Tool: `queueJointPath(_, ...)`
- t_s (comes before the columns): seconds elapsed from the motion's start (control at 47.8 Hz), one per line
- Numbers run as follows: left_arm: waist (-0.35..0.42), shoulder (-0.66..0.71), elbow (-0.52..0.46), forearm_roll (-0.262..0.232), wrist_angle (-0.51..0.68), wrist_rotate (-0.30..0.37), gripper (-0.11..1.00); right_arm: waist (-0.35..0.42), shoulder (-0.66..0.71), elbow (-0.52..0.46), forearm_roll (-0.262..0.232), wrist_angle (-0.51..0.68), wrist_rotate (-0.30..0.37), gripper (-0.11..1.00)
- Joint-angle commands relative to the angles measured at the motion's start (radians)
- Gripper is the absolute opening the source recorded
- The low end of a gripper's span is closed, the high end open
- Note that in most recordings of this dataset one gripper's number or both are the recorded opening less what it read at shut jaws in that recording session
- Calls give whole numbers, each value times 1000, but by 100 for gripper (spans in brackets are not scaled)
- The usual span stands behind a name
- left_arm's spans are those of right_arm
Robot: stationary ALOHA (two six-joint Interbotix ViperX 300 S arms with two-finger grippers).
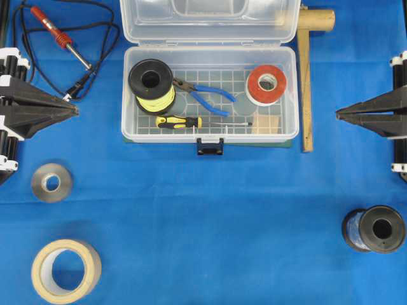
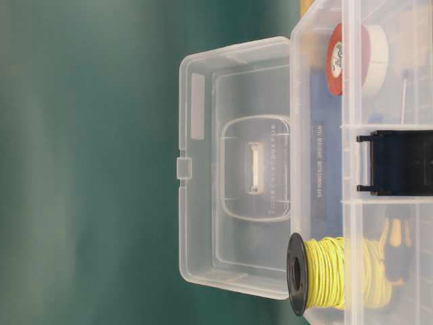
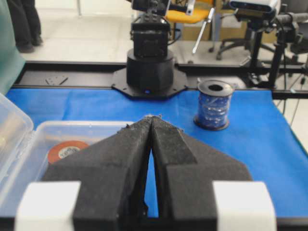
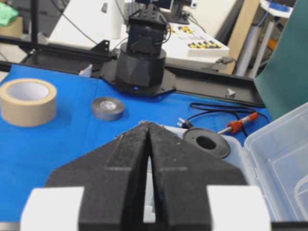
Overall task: Pick the nipper from the toolbox among several items.
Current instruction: 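Move the right gripper over the blue-handled pliers in the toolbox, then lower the right gripper and close it on the blue pliers handles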
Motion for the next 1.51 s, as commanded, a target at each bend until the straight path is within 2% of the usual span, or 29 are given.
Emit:
queueJointPath(0.0, -3, 5, -17, -31, -12, 3, 0, -6, 9, -31, 5, -5, 9, 0)
queueJointPath(0.105, -3, 8, -17, -31, -8, 3, 0, -18, 55, -71, 6, 51, 14, 0)
queueJointPath(0.293, -3, 14, -17, -31, -8, 3, 0, -112, 207, -202, 8, 206, 31, 0)
queueJointPath(0.649, -3, 17, -15, -32, -12, -6, 0, -242, 626, -518, -20, 505, 18, 1)
queueJointPath(0.732, -3, 18, -15, -32, -12, -8, 0, -261, 719, -591, -23, 571, 17, 16)
queueJointPath(0.879, -3, 18, -15, -34, -11, -11, 0, -284, 873, -699, -48, 663, 15, 61)
queueJointPath(0.921, -3, 18, -15, -34, -9, -11, 0, -290, 911, -719, -55, 670, 15, 72)
queueJointPath(0.963, -2, 18, -15, -34, -8, -11, 0, -295, 948, -735, -57, 670, 15, 76)
queueJointPath(1.109, -3, 20, -12, -34, -8, -11, 0, -302, 1068, -776, -57, 660, 15, 67)
queueJointPath(1.318, -2, 20, -9, -34, -8, -9, 0, -302, 1189, -795, -44, 621, 17, 67)
queueJointPath(1.486, -3, 20, -6, -35, -8, -9, 0, -305, 1230, -804, -41, 598, 18, 67)
